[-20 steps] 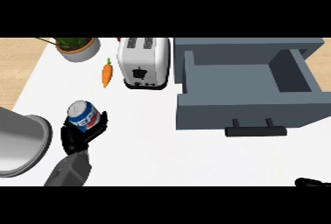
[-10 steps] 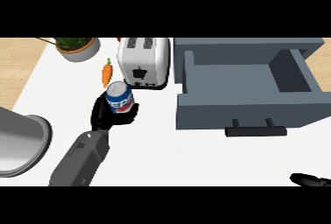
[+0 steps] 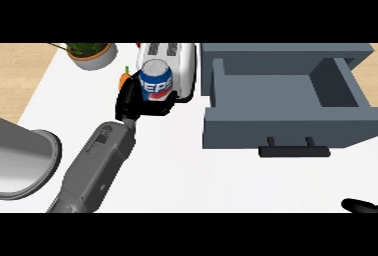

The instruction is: Pick up the can, place it into the drawer and close the drawer

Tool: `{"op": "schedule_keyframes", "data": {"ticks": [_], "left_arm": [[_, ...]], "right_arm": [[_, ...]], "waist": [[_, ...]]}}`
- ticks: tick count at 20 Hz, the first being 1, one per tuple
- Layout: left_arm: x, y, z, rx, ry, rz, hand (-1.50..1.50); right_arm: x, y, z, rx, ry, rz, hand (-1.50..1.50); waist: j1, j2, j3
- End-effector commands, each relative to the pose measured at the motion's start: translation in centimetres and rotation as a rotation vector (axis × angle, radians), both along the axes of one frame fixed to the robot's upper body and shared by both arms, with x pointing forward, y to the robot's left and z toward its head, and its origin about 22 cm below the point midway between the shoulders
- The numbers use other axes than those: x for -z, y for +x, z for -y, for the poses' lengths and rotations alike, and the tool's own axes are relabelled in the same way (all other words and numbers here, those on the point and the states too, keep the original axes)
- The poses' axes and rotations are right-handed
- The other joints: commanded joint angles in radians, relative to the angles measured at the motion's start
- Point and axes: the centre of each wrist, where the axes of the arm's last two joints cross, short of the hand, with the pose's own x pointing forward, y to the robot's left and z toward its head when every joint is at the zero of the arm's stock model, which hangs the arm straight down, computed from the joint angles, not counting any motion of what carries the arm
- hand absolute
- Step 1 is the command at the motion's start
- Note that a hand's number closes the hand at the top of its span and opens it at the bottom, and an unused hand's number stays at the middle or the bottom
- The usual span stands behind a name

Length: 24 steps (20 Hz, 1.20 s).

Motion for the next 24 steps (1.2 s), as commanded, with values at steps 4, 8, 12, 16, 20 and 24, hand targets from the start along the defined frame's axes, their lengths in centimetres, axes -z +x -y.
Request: {"op": "schedule_keyframes", "data": {"ticks": [4,8,12,16,20,24], "left_arm": [[-6.9,1.0,4.5,0.054,-0.003,0.039,1.50],[-10.4,2.1,5.9,0.073,0.006,0.050,1.50],[-12.5,1.7,8.8,0.105,0.019,0.042,1.50],[-15.5,1.9,9.4,0.079,0.063,0.041,1.50],[-19.3,2.1,11.8,0.101,0.072,0.048,1.50],[-21.4,3.0,14.9,0.068,0.107,0.036,1.50]], "right_arm": [[0.4,-0.2,0.2,0.002,0.000,-0.012,-1.50],[0.2,0.2,0.5,0.004,0.001,0.013,-1.50],[-0.4,0.2,-0.4,-0.018,-0.009,-0.001,-1.50],[0.0,0.6,-0.6,-0.032,0.016,0.005,-1.50],[-0.9,1.1,-0.1,-0.008,-0.024,-0.002,-1.50],[-1.1,1.0,-0.5,-0.025,-0.002,0.006,-1.50]], "waist": [[0.003,-0.002,0.001],[-0.008,-0.001,0.001],[-0.025,-0.002,0.001],[-0.040,-0.005,0.003],[-0.041,0.005,0.001],[-0.046,0.011,0.001]]}}
